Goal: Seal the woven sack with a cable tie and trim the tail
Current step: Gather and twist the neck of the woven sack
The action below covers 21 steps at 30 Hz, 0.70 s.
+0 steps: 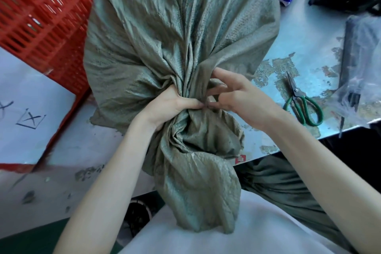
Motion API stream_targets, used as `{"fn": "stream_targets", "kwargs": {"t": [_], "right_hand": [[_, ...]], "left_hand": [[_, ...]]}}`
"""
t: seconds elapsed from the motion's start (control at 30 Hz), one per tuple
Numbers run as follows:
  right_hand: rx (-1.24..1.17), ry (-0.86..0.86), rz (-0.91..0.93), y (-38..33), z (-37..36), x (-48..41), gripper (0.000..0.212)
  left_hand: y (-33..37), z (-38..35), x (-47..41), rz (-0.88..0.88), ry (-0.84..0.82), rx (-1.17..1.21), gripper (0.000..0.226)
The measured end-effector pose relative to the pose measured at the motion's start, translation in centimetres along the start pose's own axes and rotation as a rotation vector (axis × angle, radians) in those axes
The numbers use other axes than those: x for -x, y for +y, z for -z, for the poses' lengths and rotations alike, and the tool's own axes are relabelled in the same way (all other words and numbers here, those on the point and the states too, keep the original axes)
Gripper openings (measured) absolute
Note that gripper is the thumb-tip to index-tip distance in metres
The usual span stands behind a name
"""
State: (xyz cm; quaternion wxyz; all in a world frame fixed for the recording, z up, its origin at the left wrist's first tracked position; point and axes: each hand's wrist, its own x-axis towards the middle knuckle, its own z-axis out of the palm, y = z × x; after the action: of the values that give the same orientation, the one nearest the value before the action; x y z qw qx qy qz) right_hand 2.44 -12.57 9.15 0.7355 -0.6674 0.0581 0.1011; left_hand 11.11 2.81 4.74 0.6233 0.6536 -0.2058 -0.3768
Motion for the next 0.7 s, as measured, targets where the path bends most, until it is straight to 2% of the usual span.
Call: {"fn": "stream_targets", "kwargs": {"t": [0.07, 0.2, 0.3, 0.4, 0.47, 0.53, 0.6, 0.63, 0.7], "right_hand": [[0.130, 0.013, 0.000, -0.2, 0.1, 0.1, 0.068], [0.313, 0.113, 0.003, 0.4, 0.9, -0.1, 0.060], [0.419, 0.188, 0.034, 1.4, 1.6, 0.3, 0.045], [0.415, 0.312, -0.015, 3.2, 2.4, 0.6, 0.030], [0.308, 0.399, -0.110, 4.5, 2.5, 0.5, 0.022], [0.248, 0.427, -0.177, 5.4, 2.2, 0.3, 0.025], [0.212, 0.407, -0.136, 5.7, 1.5, 0.2, 0.039], [0.171, 0.402, -0.080, 5.5, 1.2, 0.1, 0.043], [0.050, 0.412, 0.037, 4.8, 0.7, -0.2, 0.045]], "left_hand": [[-0.2, 0.1, -0.5, 0.024, 0.068, -0.046, 0.044], [-0.6, -0.4, -1.1, 0.053, 0.224, -0.074, 0.048], [-0.8, -1.0, -1.2, 0.037, 0.287, -0.058, 0.052], [-0.7, -1.1, -1.1, 0.077, 0.359, 0.007, 0.033], [-0.4, -1.1, -0.9, 0.126, 0.330, 0.069, 0.014], [-0.3, -0.9, -0.3, 0.200, 0.255, 0.187, 0.004], [-0.2, -0.6, 0.0, 0.219, 0.157, 0.313, 0.019], [-0.2, -0.5, 0.1, 0.182, 0.112, 0.304, 0.025], [0.0, -0.1, 0.0, 0.077, 0.059, 0.106, 0.043]]}}
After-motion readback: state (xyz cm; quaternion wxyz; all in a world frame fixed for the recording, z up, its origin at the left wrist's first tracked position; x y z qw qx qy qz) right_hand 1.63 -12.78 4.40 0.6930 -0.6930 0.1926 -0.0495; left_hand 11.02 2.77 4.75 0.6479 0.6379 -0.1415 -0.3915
